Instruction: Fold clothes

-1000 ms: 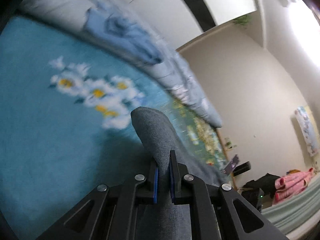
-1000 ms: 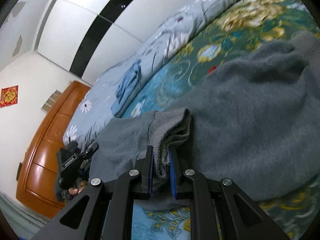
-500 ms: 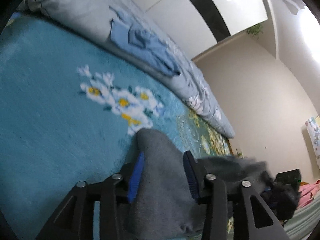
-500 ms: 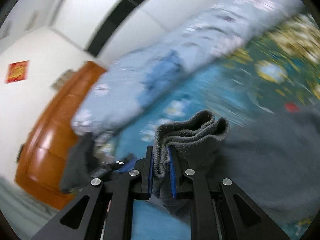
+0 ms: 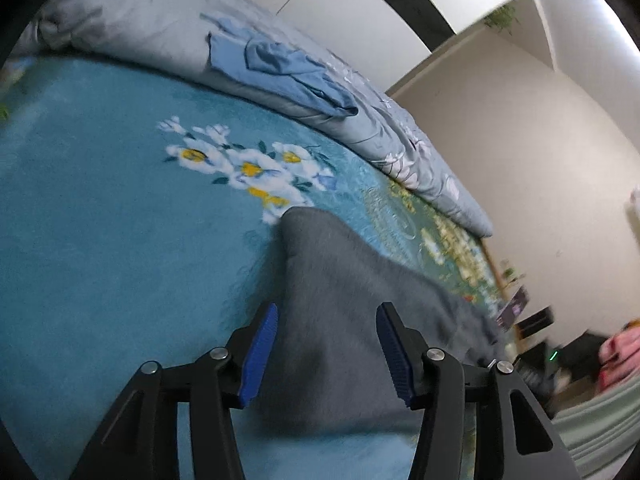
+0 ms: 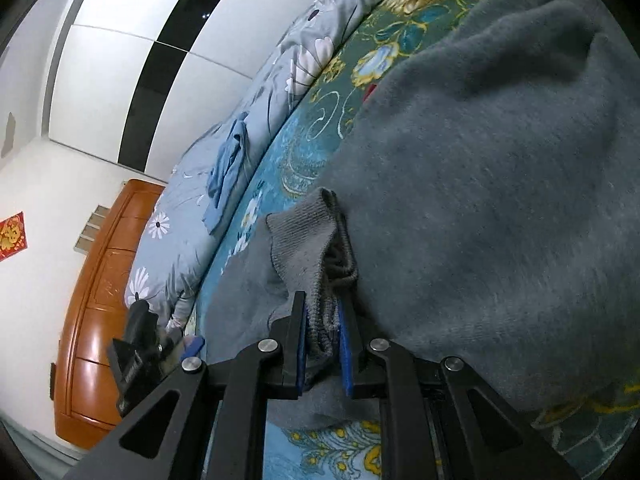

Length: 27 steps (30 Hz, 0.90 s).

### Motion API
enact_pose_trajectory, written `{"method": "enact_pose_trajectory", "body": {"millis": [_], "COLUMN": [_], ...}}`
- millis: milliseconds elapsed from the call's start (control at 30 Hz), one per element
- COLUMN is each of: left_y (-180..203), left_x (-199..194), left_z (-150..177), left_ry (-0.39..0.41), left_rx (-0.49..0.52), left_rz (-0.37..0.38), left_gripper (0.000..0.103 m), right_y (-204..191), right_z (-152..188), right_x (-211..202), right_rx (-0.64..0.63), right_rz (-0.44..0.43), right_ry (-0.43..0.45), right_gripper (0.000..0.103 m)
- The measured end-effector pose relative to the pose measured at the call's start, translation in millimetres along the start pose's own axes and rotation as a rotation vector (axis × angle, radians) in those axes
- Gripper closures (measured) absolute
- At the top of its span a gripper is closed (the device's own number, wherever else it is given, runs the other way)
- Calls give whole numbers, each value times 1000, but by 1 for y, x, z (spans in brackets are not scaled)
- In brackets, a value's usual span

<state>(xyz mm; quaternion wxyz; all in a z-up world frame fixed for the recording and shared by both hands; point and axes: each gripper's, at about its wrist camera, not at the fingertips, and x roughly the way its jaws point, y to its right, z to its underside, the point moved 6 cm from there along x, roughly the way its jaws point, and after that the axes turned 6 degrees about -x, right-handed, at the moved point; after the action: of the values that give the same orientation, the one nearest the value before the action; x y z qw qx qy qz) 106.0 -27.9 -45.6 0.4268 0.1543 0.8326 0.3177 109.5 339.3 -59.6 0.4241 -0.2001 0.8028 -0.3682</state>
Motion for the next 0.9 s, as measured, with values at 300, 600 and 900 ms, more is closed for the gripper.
{"method": "enact_pose_trajectory", "body": {"millis": [300,600,900], "left_y": [29,39,22], "left_x": [-15,9,12], "left_z": [57,74,57], "left_ry": [62,80,156], "left_rx": [363,538,506], "left_rz": [-129,-261,-352], "left_gripper": [37,35,35], "right_y": [-64,-160,-227], "right_z": [-32,-53,-69], "right_x": [-3,-3,19], "right_rx": [-70,-227,-324], "right_rz": [-76,-123,-128], "right_ry": [22,24,10], "right_gripper": [89,89,89]}}
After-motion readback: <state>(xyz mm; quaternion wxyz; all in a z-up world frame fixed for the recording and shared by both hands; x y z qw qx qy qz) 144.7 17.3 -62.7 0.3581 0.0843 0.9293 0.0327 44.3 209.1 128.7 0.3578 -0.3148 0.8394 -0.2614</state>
